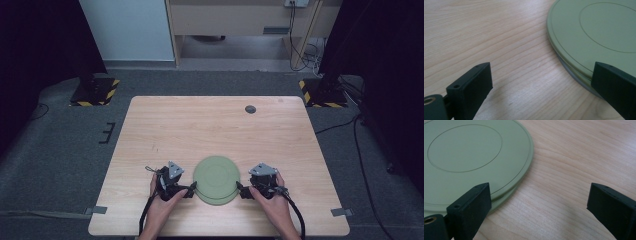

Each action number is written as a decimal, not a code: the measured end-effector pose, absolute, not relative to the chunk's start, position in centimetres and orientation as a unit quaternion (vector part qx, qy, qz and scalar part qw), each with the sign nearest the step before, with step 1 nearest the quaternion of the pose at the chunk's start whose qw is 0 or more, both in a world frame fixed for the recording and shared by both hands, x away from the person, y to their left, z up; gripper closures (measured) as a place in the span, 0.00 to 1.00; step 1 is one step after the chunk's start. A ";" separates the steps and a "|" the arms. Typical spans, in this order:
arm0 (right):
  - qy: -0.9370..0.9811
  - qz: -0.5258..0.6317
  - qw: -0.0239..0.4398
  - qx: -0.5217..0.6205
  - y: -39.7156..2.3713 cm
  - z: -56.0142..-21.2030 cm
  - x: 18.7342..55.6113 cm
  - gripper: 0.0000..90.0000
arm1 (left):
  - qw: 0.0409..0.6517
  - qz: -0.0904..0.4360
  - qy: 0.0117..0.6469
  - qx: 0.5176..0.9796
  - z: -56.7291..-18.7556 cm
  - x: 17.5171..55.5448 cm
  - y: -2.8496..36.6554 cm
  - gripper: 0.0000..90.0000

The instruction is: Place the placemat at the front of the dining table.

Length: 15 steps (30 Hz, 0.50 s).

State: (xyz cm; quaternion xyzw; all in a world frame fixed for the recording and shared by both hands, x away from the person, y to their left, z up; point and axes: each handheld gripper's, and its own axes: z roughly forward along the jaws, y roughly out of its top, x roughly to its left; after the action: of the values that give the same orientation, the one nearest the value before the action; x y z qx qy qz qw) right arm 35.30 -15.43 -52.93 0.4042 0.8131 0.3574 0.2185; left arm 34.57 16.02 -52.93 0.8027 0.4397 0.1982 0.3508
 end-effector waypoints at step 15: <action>0.805 0.354 0.229 0.417 -15.3 -53.1 35.7 0.04 | 0.349 0.215 0.449 0.794 -53.1 35.2 15.7 0.00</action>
State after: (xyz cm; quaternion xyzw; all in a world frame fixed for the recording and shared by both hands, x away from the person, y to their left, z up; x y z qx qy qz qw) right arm 35.66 -15.27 -53.12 0.4174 0.8050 0.3538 0.2292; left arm 35.17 15.70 -53.09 0.7941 0.4489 0.2151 0.3488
